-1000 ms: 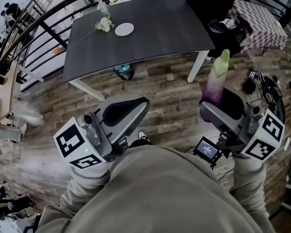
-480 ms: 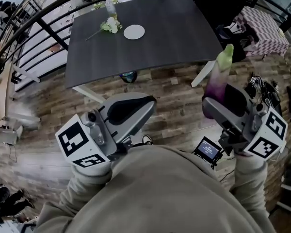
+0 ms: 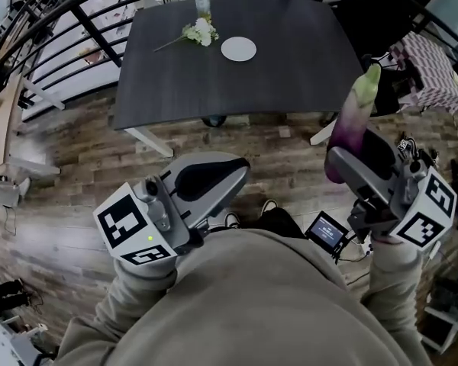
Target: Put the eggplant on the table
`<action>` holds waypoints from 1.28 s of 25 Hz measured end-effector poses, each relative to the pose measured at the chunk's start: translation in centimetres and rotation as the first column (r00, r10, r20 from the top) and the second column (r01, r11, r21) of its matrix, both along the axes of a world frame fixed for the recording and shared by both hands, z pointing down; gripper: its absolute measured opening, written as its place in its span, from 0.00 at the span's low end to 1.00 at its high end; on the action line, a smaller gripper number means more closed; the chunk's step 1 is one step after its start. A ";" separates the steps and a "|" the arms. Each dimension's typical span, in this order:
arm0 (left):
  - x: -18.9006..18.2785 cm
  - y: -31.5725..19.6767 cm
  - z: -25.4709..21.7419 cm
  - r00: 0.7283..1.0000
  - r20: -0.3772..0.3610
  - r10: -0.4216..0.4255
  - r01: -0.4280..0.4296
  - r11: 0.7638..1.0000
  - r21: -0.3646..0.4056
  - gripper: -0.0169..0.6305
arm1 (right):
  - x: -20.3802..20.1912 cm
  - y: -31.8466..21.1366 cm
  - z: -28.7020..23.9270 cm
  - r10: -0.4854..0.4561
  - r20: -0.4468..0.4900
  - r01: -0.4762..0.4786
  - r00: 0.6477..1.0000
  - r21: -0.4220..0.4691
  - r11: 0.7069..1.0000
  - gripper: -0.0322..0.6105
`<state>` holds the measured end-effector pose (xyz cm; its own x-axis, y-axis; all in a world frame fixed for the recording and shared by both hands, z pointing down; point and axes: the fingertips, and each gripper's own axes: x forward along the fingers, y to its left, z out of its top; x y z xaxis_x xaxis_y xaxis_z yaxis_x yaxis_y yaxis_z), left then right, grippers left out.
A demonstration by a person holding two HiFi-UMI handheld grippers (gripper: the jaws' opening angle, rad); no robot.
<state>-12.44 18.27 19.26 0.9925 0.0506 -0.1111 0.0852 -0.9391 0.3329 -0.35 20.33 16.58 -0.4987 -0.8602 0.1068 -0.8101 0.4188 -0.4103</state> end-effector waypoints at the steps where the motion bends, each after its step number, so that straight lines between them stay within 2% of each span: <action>1: -0.2 -0.3 0.2 1.000 0.000 -0.010 0.010 1.000 -0.005 0.03 | -0.2 -0.6 0.0 -0.011 0.003 0.011 1.000 0.000 1.000 0.42; 9: -0.8 -4.2 0.3 0.994 0.006 -0.106 0.106 0.994 -0.010 0.03 | -0.8 -5.5 0.7 -0.105 0.013 0.105 0.994 0.016 0.994 0.42; 17: 1.8 -8.0 0.2 0.989 0.008 -0.146 0.146 0.989 -0.003 0.03 | 1.8 -10.4 1.0 -0.169 0.025 0.168 0.985 0.027 0.985 0.42; 23: 6.5 -12.7 -0.5 0.984 0.024 -0.178 0.178 0.984 0.009 0.03 | 5.6 -14.5 1.1 -0.209 0.042 0.208 0.977 0.024 0.978 0.42; 27: 9.6 -14.6 -1.3 0.983 0.023 -0.185 0.184 0.983 0.027 0.03 | 8.3 -16.5 1.1 -0.225 0.052 0.224 0.973 0.028 0.974 0.42; 32: 13.4 -16.5 -0.8 0.980 0.057 -0.191 0.190 0.982 0.022 0.03 | 12.4 -18.6 1.7 -0.225 0.089 0.223 0.970 0.036 0.974 0.42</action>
